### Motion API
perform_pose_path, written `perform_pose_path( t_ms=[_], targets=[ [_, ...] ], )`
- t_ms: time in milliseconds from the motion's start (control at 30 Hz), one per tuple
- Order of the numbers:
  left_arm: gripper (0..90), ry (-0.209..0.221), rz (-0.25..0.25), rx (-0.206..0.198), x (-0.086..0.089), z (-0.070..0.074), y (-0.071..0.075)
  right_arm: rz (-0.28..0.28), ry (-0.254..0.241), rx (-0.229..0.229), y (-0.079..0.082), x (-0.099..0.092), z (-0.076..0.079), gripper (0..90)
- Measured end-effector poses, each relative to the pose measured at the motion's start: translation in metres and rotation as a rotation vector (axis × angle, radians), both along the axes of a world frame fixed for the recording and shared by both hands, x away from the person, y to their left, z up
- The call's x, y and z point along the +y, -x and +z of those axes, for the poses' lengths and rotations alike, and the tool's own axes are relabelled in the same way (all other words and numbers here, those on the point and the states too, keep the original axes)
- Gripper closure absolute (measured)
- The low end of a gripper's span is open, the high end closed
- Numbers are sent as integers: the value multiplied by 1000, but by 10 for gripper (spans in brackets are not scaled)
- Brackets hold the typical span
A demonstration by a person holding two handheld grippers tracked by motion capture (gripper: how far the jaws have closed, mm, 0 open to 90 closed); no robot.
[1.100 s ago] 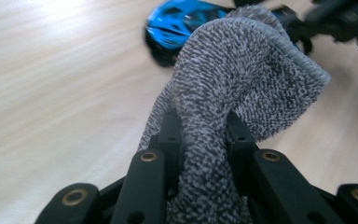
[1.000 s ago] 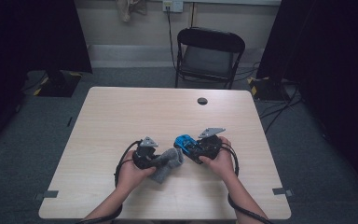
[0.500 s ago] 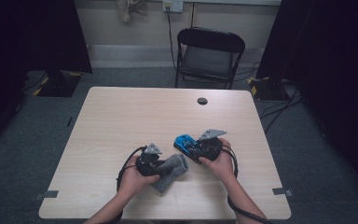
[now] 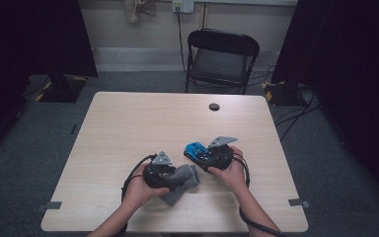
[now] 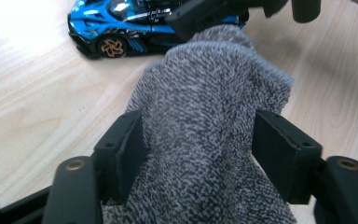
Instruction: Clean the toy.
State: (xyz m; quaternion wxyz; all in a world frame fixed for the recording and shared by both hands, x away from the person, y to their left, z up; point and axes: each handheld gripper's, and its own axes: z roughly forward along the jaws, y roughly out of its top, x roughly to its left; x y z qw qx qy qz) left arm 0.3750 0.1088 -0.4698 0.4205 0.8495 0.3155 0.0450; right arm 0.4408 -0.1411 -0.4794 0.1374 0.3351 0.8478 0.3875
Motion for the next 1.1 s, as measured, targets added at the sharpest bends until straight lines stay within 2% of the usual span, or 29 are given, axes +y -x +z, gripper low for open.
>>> perform_pose_path(
  t_ms=[200,267,333,367,467,633,700,767,867,933,1100],
  targets=[
    [307,-13,-2,-17,6,7,4,26,-4,-11,0,0,9,270],
    [303,-12,7,3,10,7,5,34,-12,-20,0,0,13,270],
    [306,-29,28,52,14,7,7,44,-30,-28,1,-1,19,270],
    [295,-33,29,50,17,6,9,52,-44,-27,1,-1,22,270],
    [286,-48,44,48,26,5,14,77,-43,-38,4,2,27,271],
    [277,-48,67,46,41,6,23,123,-59,-40,9,12,32,272],
    [277,-43,66,56,45,5,27,141,-60,-45,11,17,34,272],
    [282,-52,61,50,47,3,31,159,-67,-43,13,22,35,269],
    [287,-63,61,53,48,0,30,194,-84,-35,15,29,37,273],
    [331,-82,53,46,48,-1,28,231,-91,-34,17,36,39,283],
    [350,-72,70,46,51,-3,14,336,-98,-26,23,51,37,278]
  ],
)
